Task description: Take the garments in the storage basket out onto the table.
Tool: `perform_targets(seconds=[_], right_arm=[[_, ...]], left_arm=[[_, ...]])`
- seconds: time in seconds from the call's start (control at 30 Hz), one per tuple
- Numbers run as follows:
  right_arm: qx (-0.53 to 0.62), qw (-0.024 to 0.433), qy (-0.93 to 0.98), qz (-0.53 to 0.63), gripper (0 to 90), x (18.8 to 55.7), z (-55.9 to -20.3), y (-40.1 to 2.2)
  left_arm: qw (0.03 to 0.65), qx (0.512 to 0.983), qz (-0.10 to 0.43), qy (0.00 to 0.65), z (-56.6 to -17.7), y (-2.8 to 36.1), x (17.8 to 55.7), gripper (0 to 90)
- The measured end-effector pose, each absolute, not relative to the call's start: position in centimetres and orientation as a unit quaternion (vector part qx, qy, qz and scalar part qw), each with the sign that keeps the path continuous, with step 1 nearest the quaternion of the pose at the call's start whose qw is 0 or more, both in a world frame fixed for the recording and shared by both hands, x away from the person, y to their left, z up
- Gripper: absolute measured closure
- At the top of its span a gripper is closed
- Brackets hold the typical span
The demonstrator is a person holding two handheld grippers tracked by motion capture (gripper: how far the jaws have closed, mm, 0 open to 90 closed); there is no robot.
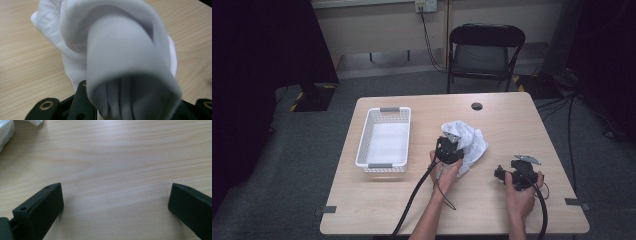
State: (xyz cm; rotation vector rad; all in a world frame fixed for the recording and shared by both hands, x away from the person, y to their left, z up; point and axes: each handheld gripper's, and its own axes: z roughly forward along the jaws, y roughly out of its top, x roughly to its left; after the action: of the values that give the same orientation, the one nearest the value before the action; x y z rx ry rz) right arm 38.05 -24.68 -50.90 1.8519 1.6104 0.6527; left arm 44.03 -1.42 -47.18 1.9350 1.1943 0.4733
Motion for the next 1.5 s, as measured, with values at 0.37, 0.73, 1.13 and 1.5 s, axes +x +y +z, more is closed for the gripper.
perform_targets(seconds=[0.37,0.73,1.13,1.5], right_arm=[[0.696,0.297,0.606,0.245,0.0,38.1,-50.9,-24.7],[0.696,0.297,0.606,0.245,0.0,38.1,-50.9,-24.7],[0.696,0.297,0.606,0.245,0.0,38.1,-50.9,-24.7],[0.696,0.297,0.606,0.245,0.0,38.1,-50.9,-24.7]], left_arm=[[0.401,0.763,0.18,0.474,-47.2,-1.3,44.2,67.9],[0.4,0.767,0.173,0.471,-47.2,-1.1,44.4,63.5],[0.388,0.767,0.167,0.482,-47.1,-1.2,44.9,37.2],[0.359,0.758,0.168,0.518,-46.8,-1.1,45.4,2.9]])
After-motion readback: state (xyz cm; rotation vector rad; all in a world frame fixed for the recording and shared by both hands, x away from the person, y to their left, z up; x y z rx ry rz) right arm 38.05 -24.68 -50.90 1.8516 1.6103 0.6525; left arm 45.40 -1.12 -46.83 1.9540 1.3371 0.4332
